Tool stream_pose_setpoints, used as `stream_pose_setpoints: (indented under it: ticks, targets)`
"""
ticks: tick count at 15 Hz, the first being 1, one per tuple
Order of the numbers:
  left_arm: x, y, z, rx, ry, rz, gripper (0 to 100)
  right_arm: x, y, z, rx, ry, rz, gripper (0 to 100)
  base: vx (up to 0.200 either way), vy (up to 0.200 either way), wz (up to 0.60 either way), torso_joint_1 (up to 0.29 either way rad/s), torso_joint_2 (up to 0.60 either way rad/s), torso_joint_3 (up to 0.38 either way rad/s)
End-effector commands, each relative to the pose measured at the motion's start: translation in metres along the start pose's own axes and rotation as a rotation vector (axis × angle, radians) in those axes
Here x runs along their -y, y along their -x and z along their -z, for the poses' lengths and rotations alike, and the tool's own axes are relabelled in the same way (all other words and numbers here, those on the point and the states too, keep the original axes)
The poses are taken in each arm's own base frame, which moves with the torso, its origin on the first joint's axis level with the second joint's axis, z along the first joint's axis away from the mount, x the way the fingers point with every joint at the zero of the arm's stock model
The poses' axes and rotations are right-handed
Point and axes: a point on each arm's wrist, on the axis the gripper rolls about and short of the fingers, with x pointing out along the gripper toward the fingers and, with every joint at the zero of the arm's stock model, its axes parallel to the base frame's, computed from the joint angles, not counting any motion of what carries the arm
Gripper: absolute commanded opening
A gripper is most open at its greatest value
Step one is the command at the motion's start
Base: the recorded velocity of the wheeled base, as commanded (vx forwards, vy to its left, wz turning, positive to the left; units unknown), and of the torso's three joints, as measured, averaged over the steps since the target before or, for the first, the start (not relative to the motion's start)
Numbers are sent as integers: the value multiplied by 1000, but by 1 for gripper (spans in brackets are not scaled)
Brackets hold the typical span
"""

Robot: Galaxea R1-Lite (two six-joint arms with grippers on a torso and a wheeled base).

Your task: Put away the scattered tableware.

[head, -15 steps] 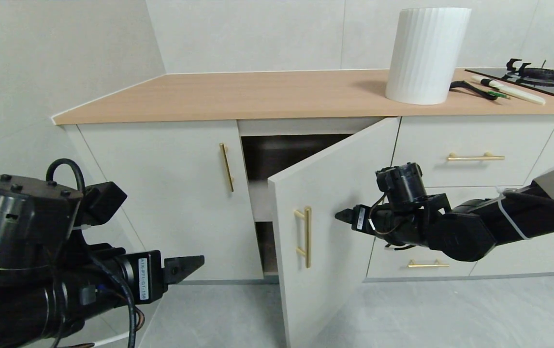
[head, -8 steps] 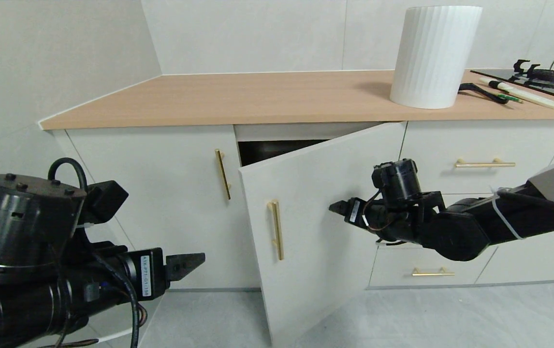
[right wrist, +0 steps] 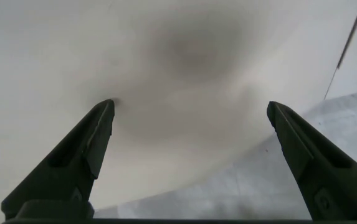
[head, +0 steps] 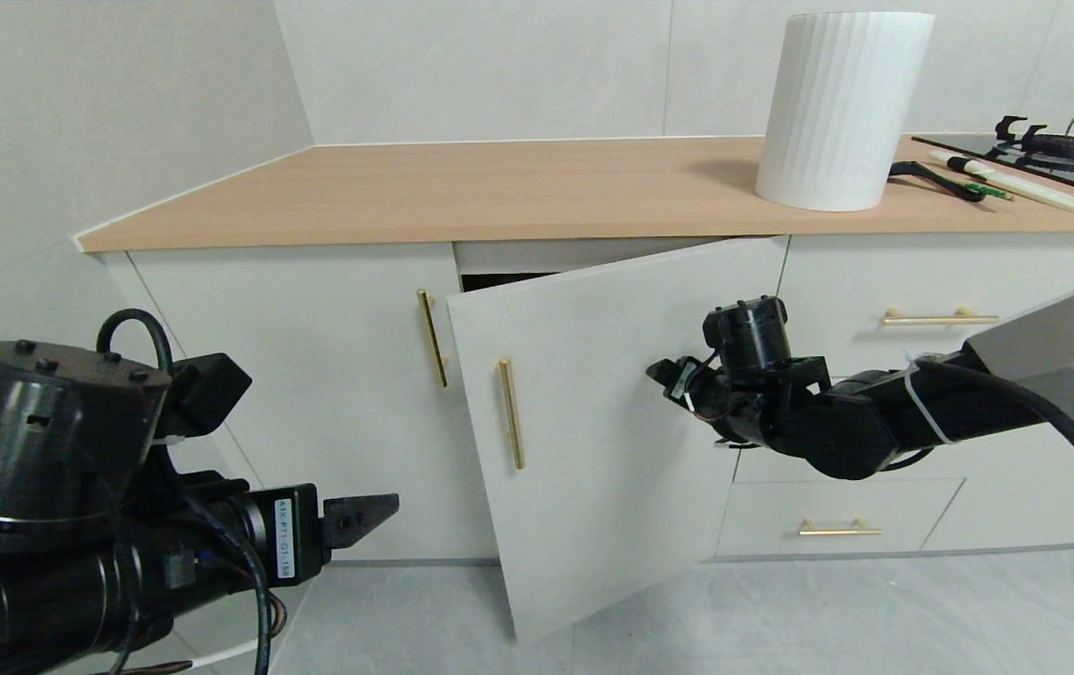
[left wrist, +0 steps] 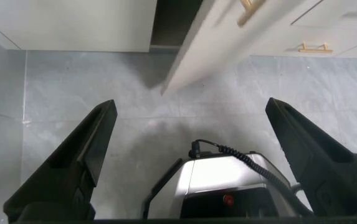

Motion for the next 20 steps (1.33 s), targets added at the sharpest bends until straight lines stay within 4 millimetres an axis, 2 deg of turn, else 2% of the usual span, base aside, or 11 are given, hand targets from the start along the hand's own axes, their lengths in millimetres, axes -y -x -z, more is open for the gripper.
stream_pose_setpoints:
  ticks: [1,5,14,20]
  targets:
    - [0,-1,0,-2,0,-2,100,3,-10,-5,23,-30,11,100,0,0,0,0,0,0]
    - [0,-1,1,-6,-1,-2,100,5,-17,-10,50,-62,25,100,0,0,0,0,0,0]
    - [0,-3,1,-10,-2,-4,100,24,-53,-20,161,-97,138,100,0,0,0,0,0,0]
    - [0,-3,2,-13,-4,-4,100,30,-63,-26,206,-107,171,100,0,0,0,0,0,0]
